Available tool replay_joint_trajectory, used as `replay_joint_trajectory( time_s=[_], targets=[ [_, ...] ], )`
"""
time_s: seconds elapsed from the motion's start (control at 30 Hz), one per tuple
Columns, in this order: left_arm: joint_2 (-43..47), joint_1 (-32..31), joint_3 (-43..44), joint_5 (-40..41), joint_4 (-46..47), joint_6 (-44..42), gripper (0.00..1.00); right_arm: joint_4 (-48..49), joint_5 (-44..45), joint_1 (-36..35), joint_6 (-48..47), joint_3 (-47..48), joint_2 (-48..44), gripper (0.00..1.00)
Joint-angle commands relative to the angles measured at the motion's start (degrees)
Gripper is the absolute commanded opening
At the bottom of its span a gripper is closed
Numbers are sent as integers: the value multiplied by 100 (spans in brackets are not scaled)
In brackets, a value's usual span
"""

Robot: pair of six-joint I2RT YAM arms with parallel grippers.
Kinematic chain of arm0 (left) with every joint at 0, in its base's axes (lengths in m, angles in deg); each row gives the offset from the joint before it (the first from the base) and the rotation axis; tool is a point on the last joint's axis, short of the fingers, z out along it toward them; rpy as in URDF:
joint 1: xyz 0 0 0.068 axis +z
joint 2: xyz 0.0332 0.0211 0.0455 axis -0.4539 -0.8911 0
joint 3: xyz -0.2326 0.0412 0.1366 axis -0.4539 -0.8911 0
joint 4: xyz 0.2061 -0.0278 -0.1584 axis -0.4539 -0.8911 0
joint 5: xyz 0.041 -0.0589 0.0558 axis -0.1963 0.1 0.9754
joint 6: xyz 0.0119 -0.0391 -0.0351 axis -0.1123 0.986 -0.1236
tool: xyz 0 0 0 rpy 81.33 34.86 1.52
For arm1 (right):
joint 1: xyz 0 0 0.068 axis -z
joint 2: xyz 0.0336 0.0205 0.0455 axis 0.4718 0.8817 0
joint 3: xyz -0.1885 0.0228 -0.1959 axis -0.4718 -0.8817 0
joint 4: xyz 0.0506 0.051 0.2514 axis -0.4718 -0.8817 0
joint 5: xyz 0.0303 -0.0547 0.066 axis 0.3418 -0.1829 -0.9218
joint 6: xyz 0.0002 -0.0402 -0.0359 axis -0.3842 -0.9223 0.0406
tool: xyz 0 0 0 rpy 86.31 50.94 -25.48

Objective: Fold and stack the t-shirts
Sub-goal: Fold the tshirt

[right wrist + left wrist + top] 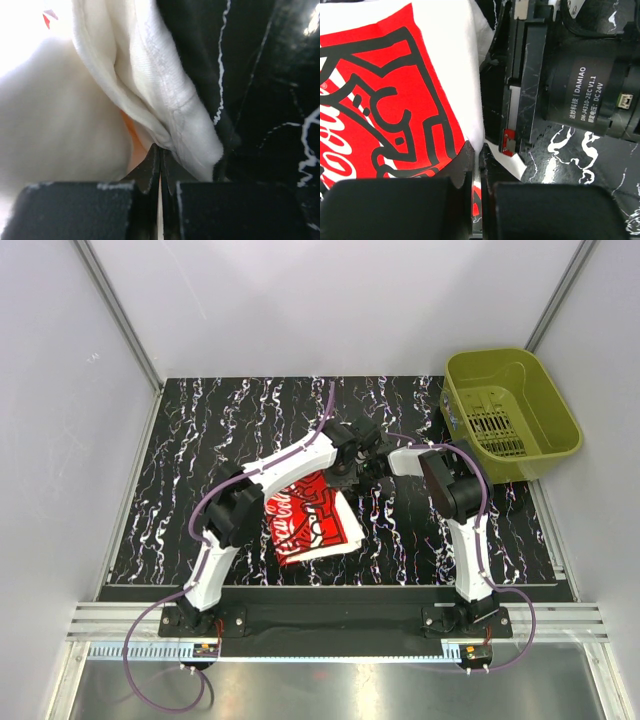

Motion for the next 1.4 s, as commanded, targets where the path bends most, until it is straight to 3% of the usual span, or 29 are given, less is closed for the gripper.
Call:
replay_joint_trajectory(
  time_s=[0.0, 0.37, 0.5, 0.67, 0.77, 0.87, 0.93, 1.03, 1.07, 1.13, 1.27, 1.37],
  targets=[
    [23, -35, 32, -233, 365, -142, 0, -351, 587, -62, -53, -177, 137, 0],
    [146, -18, -321, -303, 576, -353, 0, -948, 956, 34, -246, 86, -452, 6],
    [252, -17, -460, -286, 699, -423, 17, -1458, 1070, 367, -519, 298, -593, 11],
    [533, -18, -689, -400, 1146, -634, 28, -2283, 1351, 877, -1081, 570, -1014, 16],
    [638, -26, -672, -619, 1331, -809, 47, -2855, 1755, 1054, -1537, 685, -1357, 22],
    [998, -35, -794, -655, 1446, -1073, 59, -3137, 1941, 1071, -1723, 466, -1743, 26],
    [1516, 18, -988, -751, 1586, -1284, 63, -2928, 1573, 1080, -1574, 1, -2085, 29],
    [2289, 263, -1863, -1162, 2016, -1600, 58, -2453, 782, 1028, -1390, -676, -2560, 38],
    [2483, 377, -2102, -1348, 2148, -1662, 57, -2374, 520, 992, -1381, -808, -2675, 49],
    [2921, 772, -2812, -2188, 2630, -1837, 56, -2338, 316, 922, -1486, -1090, -2877, 56],
    [3232, 1484, -3703, -3105, 3142, -2128, 43, -1663, -79, 729, -1153, -1950, -3142, 54],
    [2986, 1898, -3907, -3713, 3204, -2479, 39, -1284, -116, 448, -793, -2522, -3229, 51]
  ],
)
